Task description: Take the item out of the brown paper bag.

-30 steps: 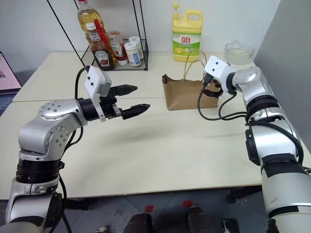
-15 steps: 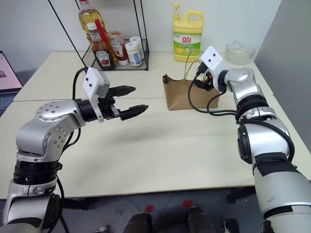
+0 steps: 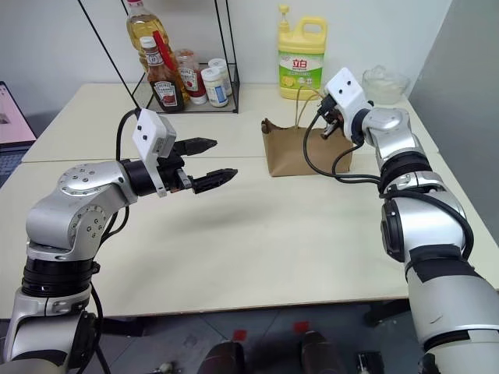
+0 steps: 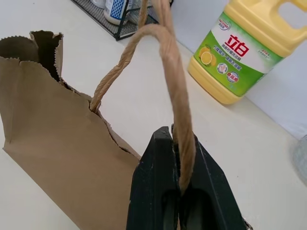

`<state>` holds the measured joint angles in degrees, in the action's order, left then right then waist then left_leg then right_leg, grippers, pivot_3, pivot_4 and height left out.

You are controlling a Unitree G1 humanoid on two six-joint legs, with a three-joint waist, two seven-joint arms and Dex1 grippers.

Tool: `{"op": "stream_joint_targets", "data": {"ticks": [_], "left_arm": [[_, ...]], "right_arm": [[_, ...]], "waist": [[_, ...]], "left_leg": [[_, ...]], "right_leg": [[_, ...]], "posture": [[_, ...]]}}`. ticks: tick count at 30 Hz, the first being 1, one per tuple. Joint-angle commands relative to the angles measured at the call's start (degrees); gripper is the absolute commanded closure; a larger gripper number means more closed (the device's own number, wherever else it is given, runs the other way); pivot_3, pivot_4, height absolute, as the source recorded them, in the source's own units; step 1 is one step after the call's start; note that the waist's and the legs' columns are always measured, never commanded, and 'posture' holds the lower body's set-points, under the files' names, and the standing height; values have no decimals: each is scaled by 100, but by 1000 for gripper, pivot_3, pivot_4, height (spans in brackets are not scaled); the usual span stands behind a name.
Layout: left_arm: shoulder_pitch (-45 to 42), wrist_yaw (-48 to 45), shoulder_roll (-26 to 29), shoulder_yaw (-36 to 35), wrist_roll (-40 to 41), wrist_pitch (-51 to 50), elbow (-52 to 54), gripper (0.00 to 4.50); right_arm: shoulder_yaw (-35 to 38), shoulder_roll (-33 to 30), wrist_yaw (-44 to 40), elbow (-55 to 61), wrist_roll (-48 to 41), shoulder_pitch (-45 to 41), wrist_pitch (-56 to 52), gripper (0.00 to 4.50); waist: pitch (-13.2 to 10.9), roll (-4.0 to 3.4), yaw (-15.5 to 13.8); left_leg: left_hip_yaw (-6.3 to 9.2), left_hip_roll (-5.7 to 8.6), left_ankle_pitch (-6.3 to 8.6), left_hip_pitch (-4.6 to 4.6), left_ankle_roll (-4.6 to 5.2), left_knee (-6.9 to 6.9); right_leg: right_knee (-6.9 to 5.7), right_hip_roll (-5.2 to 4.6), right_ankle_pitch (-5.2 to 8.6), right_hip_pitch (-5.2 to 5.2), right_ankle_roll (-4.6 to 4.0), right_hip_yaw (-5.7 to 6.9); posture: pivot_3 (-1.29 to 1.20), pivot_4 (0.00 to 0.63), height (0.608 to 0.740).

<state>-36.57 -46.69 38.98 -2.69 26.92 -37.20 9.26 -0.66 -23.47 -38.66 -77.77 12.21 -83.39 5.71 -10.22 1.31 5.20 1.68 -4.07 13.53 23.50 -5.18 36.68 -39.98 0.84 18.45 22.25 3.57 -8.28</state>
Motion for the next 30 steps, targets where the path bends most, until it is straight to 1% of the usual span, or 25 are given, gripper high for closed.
{"op": "stream_joint_targets", "data": {"ticks": [1,5,12,19,26,30], "left_arm": [[33,54,52,-200,67,31,289,0],[158,84,85,-373,230,-140,425,0],[439,87,278,-763,637,-559,694,0],[1251,178,659,-1373,1012,-960,1190,0],[2044,741,582,-2243,1563,-1426,1891,0],[2388,998,499,-2412,1747,-1506,2148,0]], "right_arm": [[151,-30,130,160,-140,-383,162,4487],[244,218,-47,298,-320,-494,267,4487],[334,427,143,366,-481,-699,209,4487],[503,732,11,467,-816,-942,-75,4487],[685,1163,-56,708,-1209,-1189,-618,4487],[767,1417,26,907,-1419,-1359,-974,4487]], "waist": [[0,-1,0],[-3,-4,12],[-6,-7,83],[-9,-11,128],[-13,-14,129],[-14,-17,120]], "left_leg": [[0,0,0,0,0,0],[-1,0,0,1,0,-1],[4,0,0,5,0,-3],[14,0,0,9,0,-5],[36,0,1,25,2,-2],[67,2,9,36,15,-1]], "right_leg": [[0,0,0,0,0,0],[0,0,0,2,0,-1],[0,0,0,3,0,2],[1,-1,0,5,0,10],[1,-1,1,8,-2,29],[0,-4,4,7,-7,64]], "posture": [[0,150,740],[0,150,740],[0,150,740],[0,150,740],[0,150,740],[0,150,740]]}}
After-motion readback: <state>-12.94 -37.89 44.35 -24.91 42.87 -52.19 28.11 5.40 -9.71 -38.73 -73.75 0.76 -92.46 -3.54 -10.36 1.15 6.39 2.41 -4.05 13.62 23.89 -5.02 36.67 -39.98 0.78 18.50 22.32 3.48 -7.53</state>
